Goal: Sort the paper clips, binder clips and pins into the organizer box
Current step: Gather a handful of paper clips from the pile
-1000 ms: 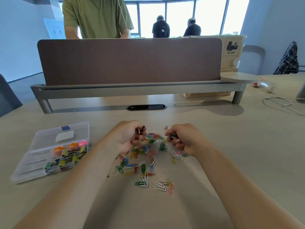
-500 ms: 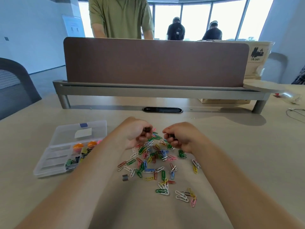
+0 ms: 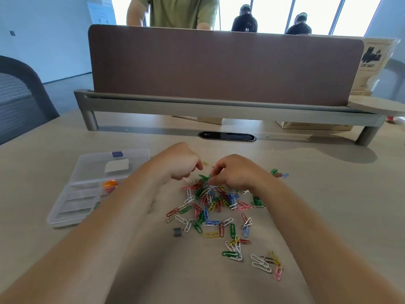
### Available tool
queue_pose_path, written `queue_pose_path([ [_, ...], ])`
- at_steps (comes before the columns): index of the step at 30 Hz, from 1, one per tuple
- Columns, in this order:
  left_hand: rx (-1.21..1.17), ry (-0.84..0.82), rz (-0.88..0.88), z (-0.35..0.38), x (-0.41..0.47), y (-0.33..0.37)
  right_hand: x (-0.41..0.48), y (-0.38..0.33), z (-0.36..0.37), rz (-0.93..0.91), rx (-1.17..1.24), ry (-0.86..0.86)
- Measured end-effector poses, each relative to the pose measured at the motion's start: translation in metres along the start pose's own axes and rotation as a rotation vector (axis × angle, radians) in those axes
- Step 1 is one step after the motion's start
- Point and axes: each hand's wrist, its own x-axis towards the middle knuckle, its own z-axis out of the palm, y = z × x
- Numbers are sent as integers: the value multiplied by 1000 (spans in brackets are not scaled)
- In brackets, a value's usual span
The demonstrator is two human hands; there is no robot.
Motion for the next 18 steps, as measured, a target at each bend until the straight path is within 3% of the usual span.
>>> queue_pose_path([
  [8,477,-94,170,-13,-28,-7,2,-25,23,-112,-221,-28],
  [18,587,-174,144,-8,-87,-38,-39,-25,37,20,-160,63],
])
